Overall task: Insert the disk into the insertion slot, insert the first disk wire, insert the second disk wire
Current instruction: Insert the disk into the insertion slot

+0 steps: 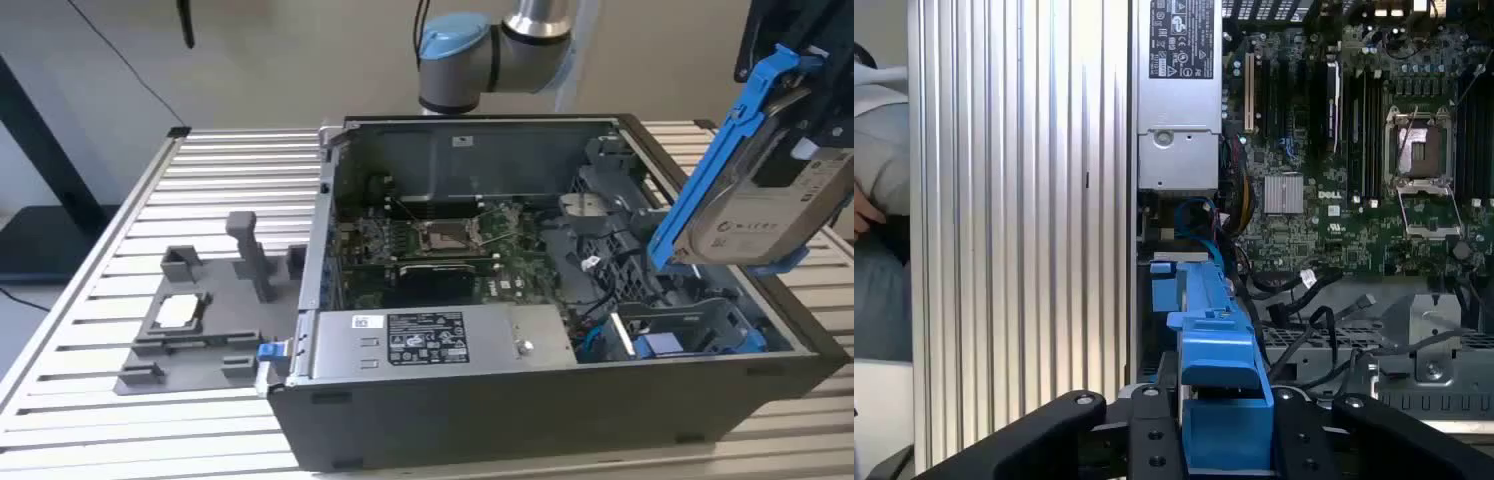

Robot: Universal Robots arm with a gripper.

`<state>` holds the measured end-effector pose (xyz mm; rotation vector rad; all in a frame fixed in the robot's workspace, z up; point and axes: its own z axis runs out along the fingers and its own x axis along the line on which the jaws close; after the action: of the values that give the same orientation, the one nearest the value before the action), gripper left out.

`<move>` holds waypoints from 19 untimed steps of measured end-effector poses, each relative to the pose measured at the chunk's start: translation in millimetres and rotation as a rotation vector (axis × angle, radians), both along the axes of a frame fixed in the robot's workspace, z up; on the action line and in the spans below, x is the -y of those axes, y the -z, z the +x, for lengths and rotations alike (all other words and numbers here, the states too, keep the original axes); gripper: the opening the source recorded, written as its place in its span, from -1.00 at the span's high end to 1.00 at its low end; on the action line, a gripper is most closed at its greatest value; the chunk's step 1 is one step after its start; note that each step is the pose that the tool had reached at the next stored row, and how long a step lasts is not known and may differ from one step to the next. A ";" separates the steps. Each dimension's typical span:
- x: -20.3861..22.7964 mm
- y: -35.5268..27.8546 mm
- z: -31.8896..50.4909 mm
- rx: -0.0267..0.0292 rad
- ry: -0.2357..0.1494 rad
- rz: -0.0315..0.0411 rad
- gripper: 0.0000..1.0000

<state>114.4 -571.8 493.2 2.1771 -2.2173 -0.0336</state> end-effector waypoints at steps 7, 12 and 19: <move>0.0 0.0 0.0 0.0000 0.000 -0.0010 0.35; 0.2 1.0 0.0 0.0000 0.000 -0.0011 0.35; 6.2 8.7 -0.1 0.0000 -0.002 0.0010 0.35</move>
<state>114.4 -578.0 484.5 2.1797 -2.2157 -0.0346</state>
